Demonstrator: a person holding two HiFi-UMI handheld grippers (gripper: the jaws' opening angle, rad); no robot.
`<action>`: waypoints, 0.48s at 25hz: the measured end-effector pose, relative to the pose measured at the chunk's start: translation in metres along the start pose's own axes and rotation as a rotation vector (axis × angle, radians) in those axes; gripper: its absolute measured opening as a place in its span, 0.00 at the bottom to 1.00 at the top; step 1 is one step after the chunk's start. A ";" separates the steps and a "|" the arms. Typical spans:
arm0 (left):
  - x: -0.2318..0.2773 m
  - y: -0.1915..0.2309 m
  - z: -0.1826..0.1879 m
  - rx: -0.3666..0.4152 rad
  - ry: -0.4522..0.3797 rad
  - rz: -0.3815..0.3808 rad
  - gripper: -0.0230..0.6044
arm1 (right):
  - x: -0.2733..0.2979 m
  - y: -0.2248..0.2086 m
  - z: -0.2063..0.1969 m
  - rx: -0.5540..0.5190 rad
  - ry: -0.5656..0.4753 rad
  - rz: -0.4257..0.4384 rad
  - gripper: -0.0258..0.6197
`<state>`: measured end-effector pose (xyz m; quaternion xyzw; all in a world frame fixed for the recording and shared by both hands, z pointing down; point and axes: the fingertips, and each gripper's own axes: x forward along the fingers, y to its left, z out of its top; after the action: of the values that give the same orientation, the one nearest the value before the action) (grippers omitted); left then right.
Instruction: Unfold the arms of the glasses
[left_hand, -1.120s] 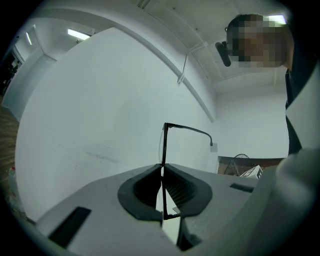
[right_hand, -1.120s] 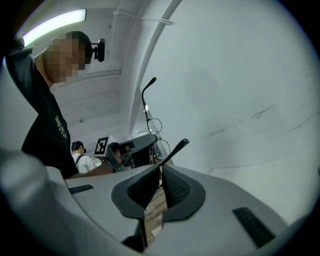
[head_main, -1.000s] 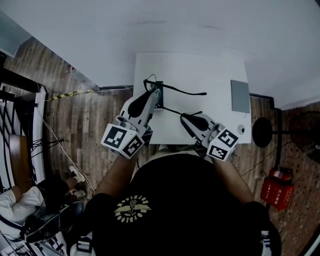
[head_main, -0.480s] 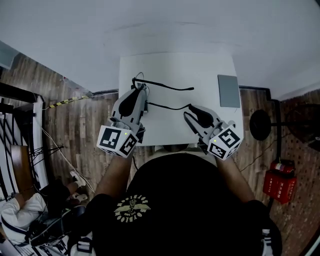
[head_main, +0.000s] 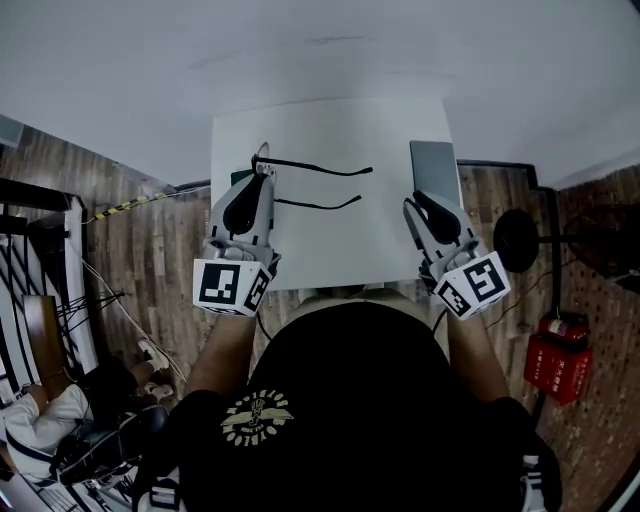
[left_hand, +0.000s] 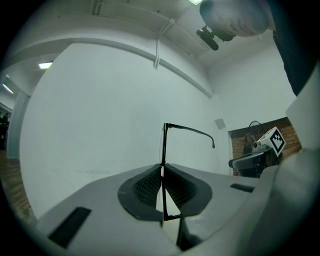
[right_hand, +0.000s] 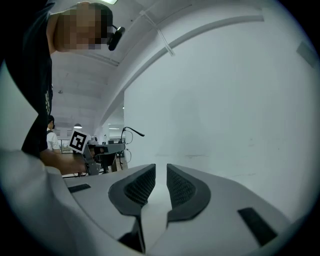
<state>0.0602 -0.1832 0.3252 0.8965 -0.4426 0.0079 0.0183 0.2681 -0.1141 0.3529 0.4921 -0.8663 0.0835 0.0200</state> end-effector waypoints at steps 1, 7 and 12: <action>0.000 -0.003 0.003 0.016 -0.002 0.010 0.07 | -0.005 -0.004 0.006 -0.021 -0.010 -0.006 0.14; 0.005 -0.023 0.017 0.120 -0.011 0.083 0.07 | -0.032 -0.037 0.026 -0.115 -0.046 -0.039 0.06; 0.003 -0.032 0.022 0.162 -0.019 0.137 0.07 | -0.048 -0.068 0.035 -0.119 -0.037 -0.092 0.04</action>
<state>0.0871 -0.1674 0.3026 0.8627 -0.5010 0.0365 -0.0590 0.3528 -0.1137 0.3218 0.5308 -0.8464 0.0216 0.0371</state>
